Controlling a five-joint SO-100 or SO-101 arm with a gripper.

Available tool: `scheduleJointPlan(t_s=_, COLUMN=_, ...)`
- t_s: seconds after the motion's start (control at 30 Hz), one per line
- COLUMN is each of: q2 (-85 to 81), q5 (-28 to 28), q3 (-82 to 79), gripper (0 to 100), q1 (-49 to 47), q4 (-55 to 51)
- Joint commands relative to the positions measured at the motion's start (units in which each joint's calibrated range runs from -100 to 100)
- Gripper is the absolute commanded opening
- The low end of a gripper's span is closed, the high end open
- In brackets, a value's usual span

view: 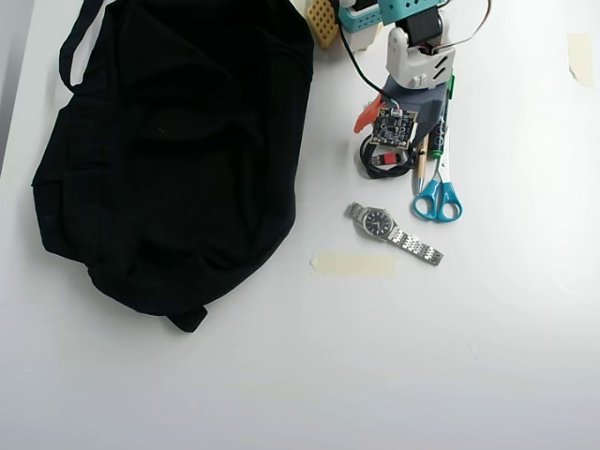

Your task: Put the usbc cable into the black bag

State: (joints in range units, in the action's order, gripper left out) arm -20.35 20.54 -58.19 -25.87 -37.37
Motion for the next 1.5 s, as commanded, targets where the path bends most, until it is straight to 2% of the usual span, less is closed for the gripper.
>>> scheduleJointPlan(t_s=0.0, q2=-0.2, q5=-0.3, q3=-0.1, gripper=41, q1=0.9, q4=0.7)
scheduleJointPlan(t_s=0.33, q2=-0.2, q5=-0.6, q3=-3.2, gripper=41, q1=2.0, q4=0.7)
scheduleJointPlan(t_s=0.87, q2=-1.2, q5=-6.0, q3=-6.7, gripper=41, q1=8.9, q4=0.8)
scheduleJointPlan(t_s=1.17, q2=-1.3, q5=-9.8, q3=-2.1, gripper=41, q1=13.6, q4=0.3)
scheduleJointPlan(t_s=1.47, q2=-1.3, q5=-9.8, q3=1.8, gripper=41, q1=13.8, q4=-0.1)
